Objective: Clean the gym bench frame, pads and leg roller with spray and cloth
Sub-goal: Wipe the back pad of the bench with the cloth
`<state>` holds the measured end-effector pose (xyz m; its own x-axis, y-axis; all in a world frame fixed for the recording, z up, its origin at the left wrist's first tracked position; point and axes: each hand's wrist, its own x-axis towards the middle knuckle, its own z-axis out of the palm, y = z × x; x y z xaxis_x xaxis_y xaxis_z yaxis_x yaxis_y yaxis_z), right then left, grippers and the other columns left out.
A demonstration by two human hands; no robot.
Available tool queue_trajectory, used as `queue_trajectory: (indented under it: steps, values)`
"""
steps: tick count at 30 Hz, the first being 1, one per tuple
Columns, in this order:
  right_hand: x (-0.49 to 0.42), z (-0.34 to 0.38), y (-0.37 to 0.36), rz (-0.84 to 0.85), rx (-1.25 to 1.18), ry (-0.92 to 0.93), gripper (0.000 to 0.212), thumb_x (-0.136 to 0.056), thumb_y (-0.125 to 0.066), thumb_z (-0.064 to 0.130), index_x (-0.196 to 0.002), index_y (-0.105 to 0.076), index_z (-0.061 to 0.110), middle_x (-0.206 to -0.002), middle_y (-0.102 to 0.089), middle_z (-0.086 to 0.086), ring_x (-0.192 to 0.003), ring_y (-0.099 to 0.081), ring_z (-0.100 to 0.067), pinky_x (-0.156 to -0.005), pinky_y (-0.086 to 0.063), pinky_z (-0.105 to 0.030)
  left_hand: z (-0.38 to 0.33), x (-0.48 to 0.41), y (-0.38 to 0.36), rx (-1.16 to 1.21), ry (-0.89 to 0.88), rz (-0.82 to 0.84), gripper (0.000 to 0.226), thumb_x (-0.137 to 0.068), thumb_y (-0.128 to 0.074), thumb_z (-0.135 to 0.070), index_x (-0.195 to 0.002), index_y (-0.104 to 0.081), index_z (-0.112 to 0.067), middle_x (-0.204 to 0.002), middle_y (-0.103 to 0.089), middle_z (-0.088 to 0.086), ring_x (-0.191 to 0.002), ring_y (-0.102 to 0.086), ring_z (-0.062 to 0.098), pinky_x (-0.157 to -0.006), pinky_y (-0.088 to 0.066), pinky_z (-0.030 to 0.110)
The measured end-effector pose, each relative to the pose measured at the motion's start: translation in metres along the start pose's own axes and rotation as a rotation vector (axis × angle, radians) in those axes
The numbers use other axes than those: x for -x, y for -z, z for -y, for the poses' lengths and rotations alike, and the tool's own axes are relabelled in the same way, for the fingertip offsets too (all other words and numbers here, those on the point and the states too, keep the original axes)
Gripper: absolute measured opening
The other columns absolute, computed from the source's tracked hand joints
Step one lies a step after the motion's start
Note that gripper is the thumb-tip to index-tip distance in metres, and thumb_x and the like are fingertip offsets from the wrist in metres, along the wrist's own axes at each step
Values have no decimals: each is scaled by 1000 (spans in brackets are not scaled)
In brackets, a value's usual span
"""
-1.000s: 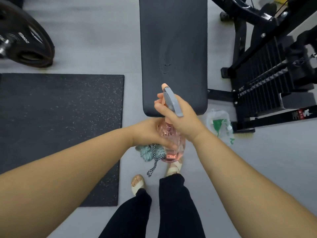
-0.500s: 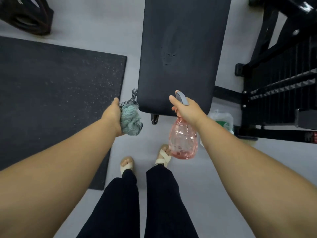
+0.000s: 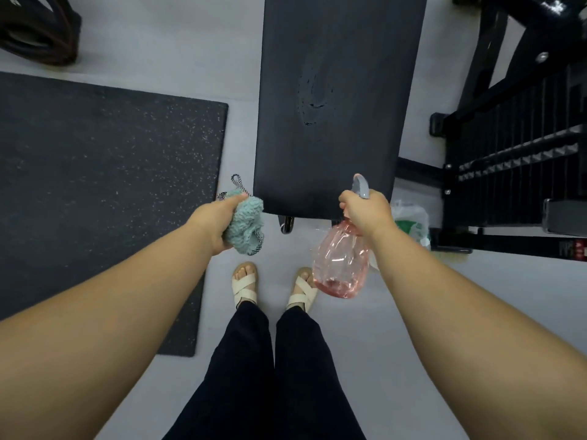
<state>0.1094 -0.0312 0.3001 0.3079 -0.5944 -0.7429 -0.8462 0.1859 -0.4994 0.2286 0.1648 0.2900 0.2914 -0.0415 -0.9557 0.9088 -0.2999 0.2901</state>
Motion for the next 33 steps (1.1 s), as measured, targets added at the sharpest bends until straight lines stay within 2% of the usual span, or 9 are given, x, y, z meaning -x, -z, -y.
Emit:
queue_trajectory:
  steps: [3,6,10,15,21,24,26,30,33]
  values:
    - [-3,4,14,-50,-84,-57,11,-75,-51,20,-73,-59,12,-77,-68,-5,-64,-54,-21,-71,-51,-36,-12,1,-2,-93,-57,-60,29,-84,-69,-28,-105,-62,-9,-88,-68,8,-75,-66,23,-72,-56,41]
    - [-3,16,23,-48,-120,-72,14,-76,-53,20,-84,-60,11,-73,-67,-3,-58,-52,-17,-63,-47,-30,-24,0,-6,-107,-92,-53,26,-84,-68,-28,-102,-62,-9,-89,-68,9,-76,-66,24,-74,-56,42]
    - [2,42,24,4,-43,26,9,-80,-57,22,-76,-60,15,-79,-64,-3,-69,-56,-17,-68,-49,-31,-37,5,-14,-133,-161,-38,21,-86,-66,-27,-97,-61,-10,-87,-68,8,-72,-66,23,-64,-55,38]
    - [12,82,2,18,-8,161,12,-80,-51,19,-71,-56,14,-84,-67,-9,-70,-53,-20,-69,-48,-35,-57,18,-18,-171,-213,-10,24,-87,-65,-29,-100,-59,-10,-90,-67,9,-74,-66,23,-68,-56,37]
    - [8,124,-23,15,-17,262,19,-82,-50,20,-65,-42,16,-65,-46,0,-59,-38,-17,-59,-34,-30,-80,25,-7,-197,-250,-14,18,-88,-63,-27,-90,-57,-11,-83,-65,7,-68,-64,22,-63,-55,36]
    - [-3,142,-23,-17,-49,246,10,-78,-49,21,-75,-54,13,-74,-54,-5,-65,-43,-19,-62,-38,-32,-97,24,-9,-214,-279,-24,16,-88,-63,-27,-87,-56,-12,-84,-65,8,-69,-63,22,-69,-56,37]
    - [-13,154,-14,-29,-70,230,21,-78,-50,22,-85,-62,7,-80,-59,-6,-67,-45,-19,-63,-39,-33,-108,21,-15,-222,-284,-30,18,-88,-62,-28,-91,-57,-11,-86,-65,8,-71,-64,23,-72,-56,39]
    - [-38,173,14,-24,-33,233,14,-81,-51,23,-84,-58,11,-74,-53,-2,-66,-44,-18,-64,-39,-32,-131,14,-34,-226,-288,-49,22,-90,-60,-28,-101,-56,-9,-88,-65,10,-72,-64,24,-71,-56,40]
    - [-60,183,38,-48,-17,204,15,-79,-49,19,-84,-59,8,-74,-52,-5,-65,-42,-19,-62,-36,-32,-149,9,-55,-227,-296,-51,23,-90,-59,-27,-103,-57,-8,-88,-66,10,-70,-65,23,-62,-55,36]
